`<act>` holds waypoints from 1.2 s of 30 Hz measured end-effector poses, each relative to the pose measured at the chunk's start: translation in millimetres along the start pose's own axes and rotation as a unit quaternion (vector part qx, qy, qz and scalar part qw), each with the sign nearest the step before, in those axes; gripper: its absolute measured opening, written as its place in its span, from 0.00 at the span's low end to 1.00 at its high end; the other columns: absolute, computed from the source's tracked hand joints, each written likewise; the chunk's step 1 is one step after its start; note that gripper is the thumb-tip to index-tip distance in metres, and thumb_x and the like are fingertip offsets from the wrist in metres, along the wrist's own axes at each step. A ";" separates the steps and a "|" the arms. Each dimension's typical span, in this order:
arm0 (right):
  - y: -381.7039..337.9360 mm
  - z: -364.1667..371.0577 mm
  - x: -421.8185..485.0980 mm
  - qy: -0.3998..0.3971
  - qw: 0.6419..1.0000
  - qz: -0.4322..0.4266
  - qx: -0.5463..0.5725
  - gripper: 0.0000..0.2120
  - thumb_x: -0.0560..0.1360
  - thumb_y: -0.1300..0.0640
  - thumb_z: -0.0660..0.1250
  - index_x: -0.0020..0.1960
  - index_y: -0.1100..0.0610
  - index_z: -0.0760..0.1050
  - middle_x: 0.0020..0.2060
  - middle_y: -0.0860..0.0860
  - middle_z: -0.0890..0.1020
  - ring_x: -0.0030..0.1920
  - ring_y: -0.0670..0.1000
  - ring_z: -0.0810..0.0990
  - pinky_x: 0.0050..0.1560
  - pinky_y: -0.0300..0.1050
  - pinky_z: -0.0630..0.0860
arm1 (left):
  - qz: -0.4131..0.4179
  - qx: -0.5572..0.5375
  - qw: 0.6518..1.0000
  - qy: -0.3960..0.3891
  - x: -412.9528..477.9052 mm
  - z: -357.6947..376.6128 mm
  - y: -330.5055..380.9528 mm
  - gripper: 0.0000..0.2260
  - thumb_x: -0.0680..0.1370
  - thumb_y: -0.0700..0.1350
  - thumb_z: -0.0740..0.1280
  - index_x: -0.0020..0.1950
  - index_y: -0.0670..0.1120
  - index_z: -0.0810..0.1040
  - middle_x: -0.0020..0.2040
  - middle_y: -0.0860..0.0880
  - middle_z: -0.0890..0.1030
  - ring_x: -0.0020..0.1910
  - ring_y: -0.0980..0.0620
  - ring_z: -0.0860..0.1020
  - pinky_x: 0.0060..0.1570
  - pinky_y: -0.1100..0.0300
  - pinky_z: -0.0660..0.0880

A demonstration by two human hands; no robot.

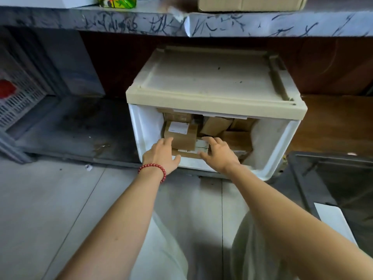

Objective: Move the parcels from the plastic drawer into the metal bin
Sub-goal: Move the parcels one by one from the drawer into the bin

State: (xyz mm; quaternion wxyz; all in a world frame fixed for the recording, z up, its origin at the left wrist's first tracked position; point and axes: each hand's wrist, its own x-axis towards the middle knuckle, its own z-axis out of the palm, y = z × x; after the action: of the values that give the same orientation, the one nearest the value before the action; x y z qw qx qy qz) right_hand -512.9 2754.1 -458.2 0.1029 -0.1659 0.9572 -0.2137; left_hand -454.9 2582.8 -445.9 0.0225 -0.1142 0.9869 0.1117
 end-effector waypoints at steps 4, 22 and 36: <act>1.7 20.2 28.7 -0.034 0.999 0.005 -0.015 0.31 0.79 0.44 0.61 0.77 0.51 0.56 0.75 0.54 0.62 0.73 0.57 0.61 0.68 0.56 0.66 | -0.025 -0.006 0.999 -0.018 28.9 15.3 -4.7 0.29 0.79 0.54 0.62 0.76 0.46 0.57 0.74 0.45 0.64 0.69 0.44 0.68 0.58 0.48 0.73; 22.7 62.5 112.9 -0.080 0.969 0.090 0.215 0.32 0.80 0.52 0.64 0.78 0.55 0.53 0.75 0.54 0.64 0.73 0.56 0.64 0.71 0.48 0.62 | -0.190 -0.233 0.954 -0.015 113.0 69.5 -24.1 0.37 0.77 0.47 0.68 0.78 0.43 0.50 0.78 0.45 0.55 0.71 0.44 0.66 0.65 0.53 0.68; 13.6 69.9 115.6 -0.086 0.932 0.129 0.329 0.31 0.82 0.51 0.58 0.79 0.51 0.47 0.75 0.52 0.63 0.73 0.57 0.65 0.68 0.46 0.65 | -0.216 -0.288 0.933 -0.003 118.4 71.7 -17.6 0.37 0.76 0.45 0.68 0.78 0.45 0.50 0.77 0.46 0.55 0.75 0.43 0.58 0.72 0.48 0.60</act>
State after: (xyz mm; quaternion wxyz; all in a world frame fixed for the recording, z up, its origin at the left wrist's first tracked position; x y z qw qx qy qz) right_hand -604.7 2697.7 -540.9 0.2605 -0.0152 0.8340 -0.4862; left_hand -564.7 2556.2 -527.8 0.0150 -0.3255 0.8637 0.3844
